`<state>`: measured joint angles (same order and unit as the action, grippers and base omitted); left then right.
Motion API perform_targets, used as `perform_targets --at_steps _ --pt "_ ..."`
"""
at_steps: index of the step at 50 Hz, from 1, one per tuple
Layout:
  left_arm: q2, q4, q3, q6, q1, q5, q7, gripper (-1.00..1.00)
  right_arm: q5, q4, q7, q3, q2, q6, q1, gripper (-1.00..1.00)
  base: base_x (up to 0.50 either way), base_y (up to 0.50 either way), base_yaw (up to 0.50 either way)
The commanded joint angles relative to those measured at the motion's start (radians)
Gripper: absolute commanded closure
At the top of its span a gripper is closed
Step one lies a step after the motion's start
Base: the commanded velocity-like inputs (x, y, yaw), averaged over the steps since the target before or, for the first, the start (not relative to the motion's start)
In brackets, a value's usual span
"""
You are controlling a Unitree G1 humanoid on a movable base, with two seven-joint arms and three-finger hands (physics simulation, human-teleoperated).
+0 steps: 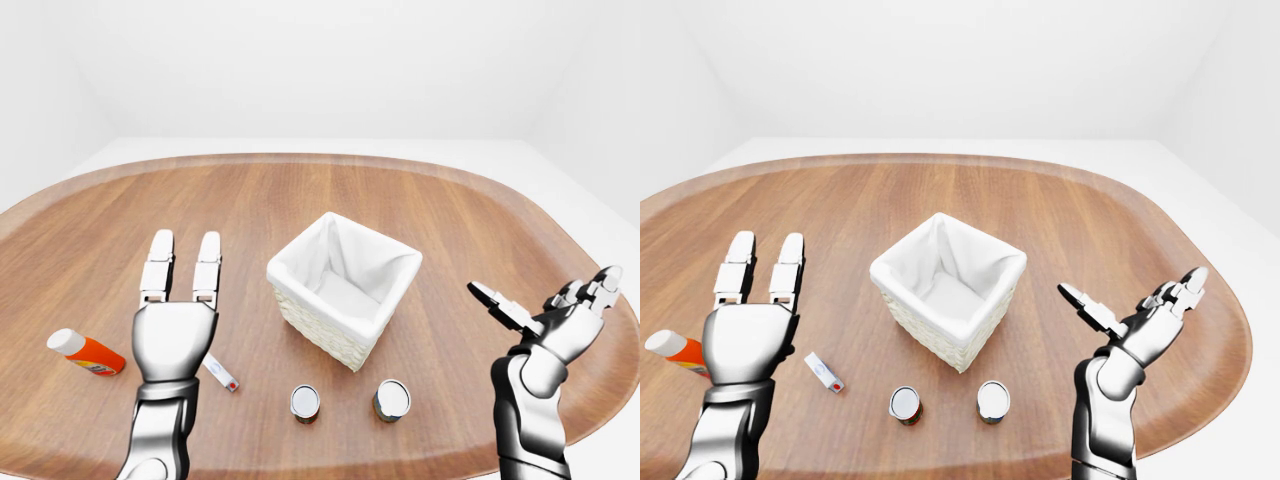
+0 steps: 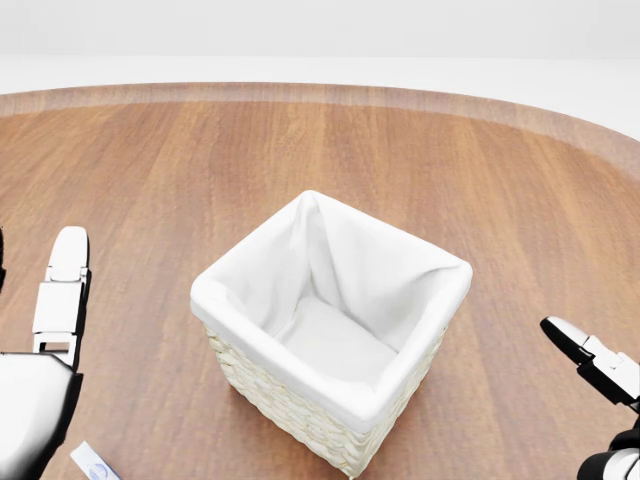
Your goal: Pick up the alphabet soup and the cream cheese box, and put them in the basket.
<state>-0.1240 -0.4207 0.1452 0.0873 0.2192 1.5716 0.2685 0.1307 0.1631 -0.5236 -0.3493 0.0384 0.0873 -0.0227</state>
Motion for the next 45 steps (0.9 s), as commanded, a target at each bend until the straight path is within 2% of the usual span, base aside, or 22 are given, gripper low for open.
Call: perform_targets --at_steps 1,9,15,19,22,27,31,33,35,39,41,42,45 --pt "-0.011 0.065 -0.021 0.0 0.03 0.129 0.061 -1.0 -0.003 -0.004 0.0 0.001 0.0 0.0 0.001 -1.0 0.0 0.0 0.0" --pt "-0.026 0.113 -0.029 0.0 0.052 0.096 0.09 -1.0 -0.003 -0.01 0.0 0.001 0.001 0.0 0.001 -1.0 0.0 0.0 0.0" --pt "-0.033 0.139 -0.033 0.0 0.081 0.07 0.071 -1.0 -0.004 -0.016 0.0 0.002 0.0 0.0 0.001 -1.0 0.0 0.0 0.0" --pt "-0.03 0.151 -0.049 0.0 0.104 0.086 0.078 -1.0 -0.002 -0.015 0.0 0.002 0.001 0.0 0.001 -1.0 0.0 0.0 0.0" --pt "-0.026 0.168 -0.04 0.0 0.103 0.04 0.077 -1.0 -0.001 -0.008 0.0 0.002 0.001 0.0 0.0 -1.0 0.0 0.0 0.0" --pt "-0.028 0.152 -0.035 0.0 0.12 0.039 0.088 -1.0 0.0 -0.007 0.0 0.0 0.001 0.0 -0.001 -1.0 0.0 0.0 0.0" --pt "-0.044 0.257 -0.03 0.0 0.076 0.052 0.11 -1.0 -0.001 -0.014 0.0 0.0 0.001 0.0 0.0 -1.0 0.0 0.0 0.0" --pt "-0.066 0.317 -0.044 0.0 0.048 0.102 0.197 -1.0 -0.002 -0.005 0.0 0.001 0.0 0.0 -0.003 -1.0 0.0 0.0 0.0" --pt "-0.071 0.349 -0.056 0.0 0.039 0.125 0.23 -1.0 -0.002 -0.012 0.0 0.0 0.0 0.0 0.0 -1.0 0.0 0.0 0.0" --pt "-0.074 0.361 -0.047 0.0 0.046 0.038 0.209 -1.0 -0.004 -0.013 0.0 0.001 0.0 0.0 0.0 -1.0 0.0 0.0 0.0" --pt "-0.086 0.414 -0.07 0.0 0.035 0.105 0.223 -1.0 -0.002 -0.006 0.0 0.001 0.0 0.0 -0.002 -1.0 0.0 0.0 0.0" --pt "-0.083 0.458 -0.071 0.0 0.025 0.04 0.211 -1.0 -0.004 -0.002 0.0 0.001 0.0 0.0 -0.002 -1.0 0.0 0.0 0.0" --pt "-0.095 0.513 -0.103 0.0 0.008 0.068 0.233 -1.0 -0.004 0.0 0.0 0.001 -0.001 0.0 -0.004 -1.0 0.0 0.0 0.0"
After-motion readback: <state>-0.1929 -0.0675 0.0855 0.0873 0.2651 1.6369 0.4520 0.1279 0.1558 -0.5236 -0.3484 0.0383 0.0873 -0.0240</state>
